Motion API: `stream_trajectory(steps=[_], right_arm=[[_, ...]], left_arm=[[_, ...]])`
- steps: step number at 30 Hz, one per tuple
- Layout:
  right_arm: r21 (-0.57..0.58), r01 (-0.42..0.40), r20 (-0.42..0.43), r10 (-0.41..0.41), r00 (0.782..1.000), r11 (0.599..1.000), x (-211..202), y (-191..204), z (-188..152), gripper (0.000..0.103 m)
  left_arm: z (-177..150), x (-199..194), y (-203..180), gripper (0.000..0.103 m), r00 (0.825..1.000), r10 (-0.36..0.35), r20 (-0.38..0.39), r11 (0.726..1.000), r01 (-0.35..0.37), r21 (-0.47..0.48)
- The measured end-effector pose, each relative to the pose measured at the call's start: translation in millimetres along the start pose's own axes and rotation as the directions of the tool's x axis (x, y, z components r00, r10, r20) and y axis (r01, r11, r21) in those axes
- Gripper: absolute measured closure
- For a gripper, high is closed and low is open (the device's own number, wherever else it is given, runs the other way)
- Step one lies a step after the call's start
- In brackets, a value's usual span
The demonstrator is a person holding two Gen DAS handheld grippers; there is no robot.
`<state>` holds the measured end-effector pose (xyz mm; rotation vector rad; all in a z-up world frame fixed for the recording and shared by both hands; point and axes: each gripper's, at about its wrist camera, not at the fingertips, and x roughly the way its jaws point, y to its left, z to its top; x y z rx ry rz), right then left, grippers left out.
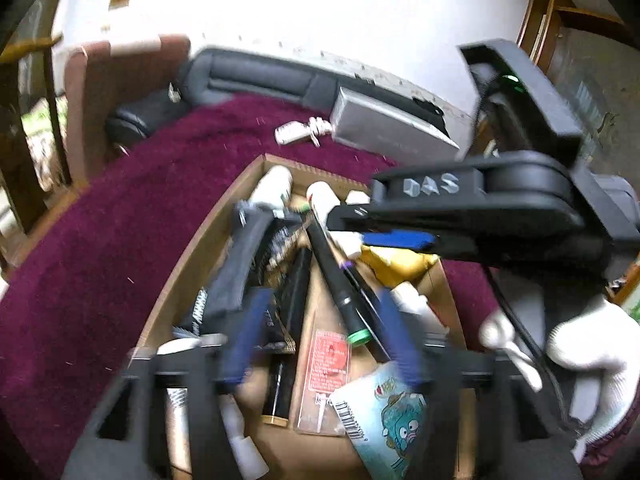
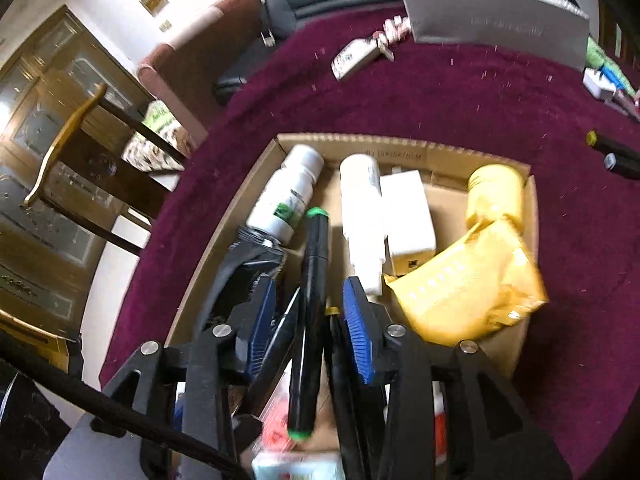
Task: Organize objects
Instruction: 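Open the left gripper to drop its marker while the right releases its marker in the tray, then withdraw both open grippers from the tray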
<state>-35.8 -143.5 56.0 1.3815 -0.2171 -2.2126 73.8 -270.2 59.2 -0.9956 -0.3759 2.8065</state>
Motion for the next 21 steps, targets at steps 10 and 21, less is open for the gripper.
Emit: stream_trajectory(steps=[10, 21], right_arm=[[-0.093, 0.11, 0.282, -0.08, 0.956, 0.99, -89.3, 1.3, -38.6, 0.049], [-0.191, 0.163, 0.351, -0.087, 0.932, 0.968, -118.6, 11.9, -73.6, 0.048]], left_arm=[[5.1, -58.6, -11.8, 0.002, 0.975, 0.096, 0.202, 0.995, -0.091, -0.032], [-5.3, -79.8, 9.6, 0.002, 0.975, 0.151, 0.165, 0.973, -0.117, -0.201]])
